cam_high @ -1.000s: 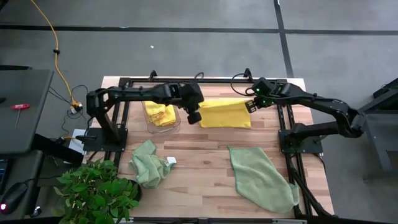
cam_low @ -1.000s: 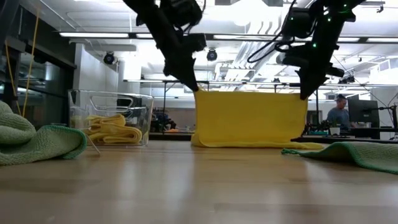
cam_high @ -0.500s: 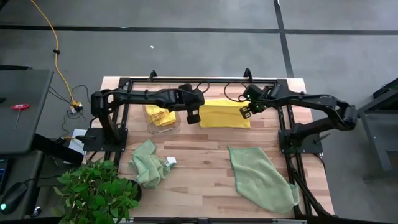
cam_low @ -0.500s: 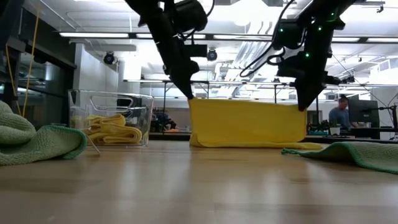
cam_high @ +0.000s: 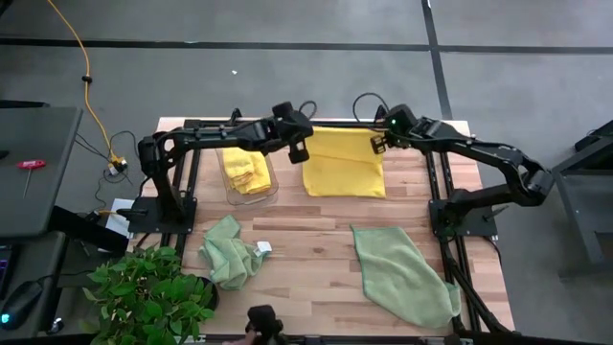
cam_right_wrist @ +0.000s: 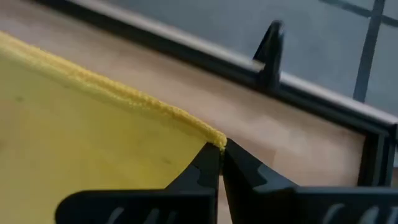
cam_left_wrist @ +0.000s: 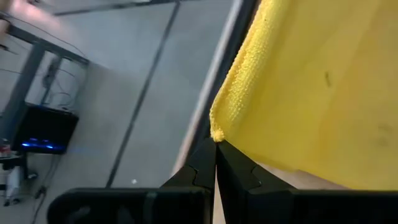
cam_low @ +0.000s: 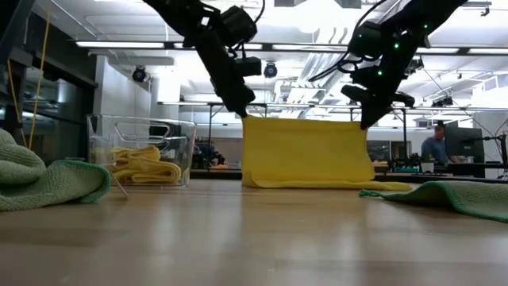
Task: Fold microfiber towels
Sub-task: Fold the yellow towel
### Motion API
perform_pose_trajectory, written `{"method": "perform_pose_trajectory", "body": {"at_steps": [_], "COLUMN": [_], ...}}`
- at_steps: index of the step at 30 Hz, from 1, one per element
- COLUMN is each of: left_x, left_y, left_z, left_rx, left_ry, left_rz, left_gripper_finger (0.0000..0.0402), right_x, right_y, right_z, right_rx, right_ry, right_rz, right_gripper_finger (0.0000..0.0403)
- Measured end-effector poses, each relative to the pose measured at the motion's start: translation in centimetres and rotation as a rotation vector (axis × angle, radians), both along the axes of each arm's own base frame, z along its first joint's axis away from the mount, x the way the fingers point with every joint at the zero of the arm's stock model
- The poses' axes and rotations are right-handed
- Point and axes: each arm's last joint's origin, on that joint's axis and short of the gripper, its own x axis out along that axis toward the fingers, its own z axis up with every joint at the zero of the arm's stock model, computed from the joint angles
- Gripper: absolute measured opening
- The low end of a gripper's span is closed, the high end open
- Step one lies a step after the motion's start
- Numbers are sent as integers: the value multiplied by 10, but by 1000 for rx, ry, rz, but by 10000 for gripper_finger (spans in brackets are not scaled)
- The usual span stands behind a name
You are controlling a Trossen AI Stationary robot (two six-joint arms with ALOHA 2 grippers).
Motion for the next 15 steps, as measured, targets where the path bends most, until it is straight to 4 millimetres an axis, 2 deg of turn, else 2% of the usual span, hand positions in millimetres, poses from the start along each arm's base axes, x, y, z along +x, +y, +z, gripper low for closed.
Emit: {"method": "perform_pose_trajectory", "body": {"at_steps": [6,15], "left_x": [-4,-4], "left_y": [15,24], "left_z": [5,12], "left_rx": [53,113], "left_ry": [-43,-80], "left_rz": [42,31], "left_gripper_finger": [0,0], "right_x": [-6,-4], "right_y": [-13,-21], "right_z": [4,12], "right_rx": [-52,-212], "right_ry": [-30,8], "right_rz": [-39,-54], "right_gripper_finger": [0,0]}}
